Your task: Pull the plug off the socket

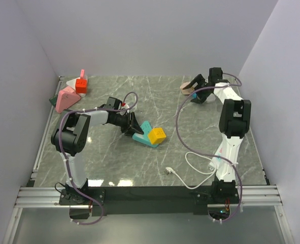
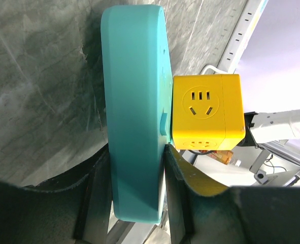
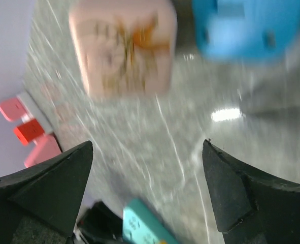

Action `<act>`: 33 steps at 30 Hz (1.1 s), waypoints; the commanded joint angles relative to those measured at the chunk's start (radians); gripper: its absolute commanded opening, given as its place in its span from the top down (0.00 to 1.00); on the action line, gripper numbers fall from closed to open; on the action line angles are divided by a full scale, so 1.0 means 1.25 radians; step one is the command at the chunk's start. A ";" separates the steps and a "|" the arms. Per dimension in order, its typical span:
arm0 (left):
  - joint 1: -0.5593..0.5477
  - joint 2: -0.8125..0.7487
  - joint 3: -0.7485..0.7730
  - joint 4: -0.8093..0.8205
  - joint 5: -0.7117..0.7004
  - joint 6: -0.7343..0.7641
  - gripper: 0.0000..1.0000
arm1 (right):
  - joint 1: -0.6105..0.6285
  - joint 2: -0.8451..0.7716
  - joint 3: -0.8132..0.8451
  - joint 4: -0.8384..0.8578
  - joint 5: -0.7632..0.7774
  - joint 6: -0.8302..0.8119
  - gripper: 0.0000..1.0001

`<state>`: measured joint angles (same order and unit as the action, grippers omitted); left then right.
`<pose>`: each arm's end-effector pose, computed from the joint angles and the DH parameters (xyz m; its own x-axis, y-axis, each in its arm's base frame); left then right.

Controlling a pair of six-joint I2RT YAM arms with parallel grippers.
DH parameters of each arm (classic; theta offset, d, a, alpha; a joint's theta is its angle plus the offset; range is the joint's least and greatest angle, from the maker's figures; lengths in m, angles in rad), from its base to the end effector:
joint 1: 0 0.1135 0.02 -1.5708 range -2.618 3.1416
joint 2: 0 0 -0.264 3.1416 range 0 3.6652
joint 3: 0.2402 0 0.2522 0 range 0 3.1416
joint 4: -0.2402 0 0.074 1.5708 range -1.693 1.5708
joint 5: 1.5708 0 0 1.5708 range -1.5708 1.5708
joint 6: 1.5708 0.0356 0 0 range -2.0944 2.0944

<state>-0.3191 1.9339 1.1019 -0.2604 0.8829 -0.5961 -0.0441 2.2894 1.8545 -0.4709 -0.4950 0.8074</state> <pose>0.3404 -0.1414 0.1338 -0.9990 -0.0453 0.0041 -0.0289 0.5629 -0.8260 0.5065 -0.0054 0.1805 -0.7271 0.6685 -0.1565 0.3924 0.5917 0.7043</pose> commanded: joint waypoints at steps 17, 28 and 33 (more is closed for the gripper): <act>0.007 -0.009 0.027 -0.003 -0.085 0.014 0.99 | 0.365 -0.502 -0.346 -0.233 0.077 -0.432 0.02; 0.015 -0.014 0.007 0.000 -0.082 0.022 1.00 | 0.493 -0.471 -0.418 -0.168 0.159 -0.521 0.00; 0.017 -0.009 0.012 -0.003 -0.074 0.025 1.00 | 0.503 -0.407 -0.404 -0.134 0.141 -0.512 0.00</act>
<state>-0.3073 1.9339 1.1130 -0.2714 0.8696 -0.6064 0.5755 1.7332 1.3430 -0.6971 -0.3237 0.1909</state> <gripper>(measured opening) 0.441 0.998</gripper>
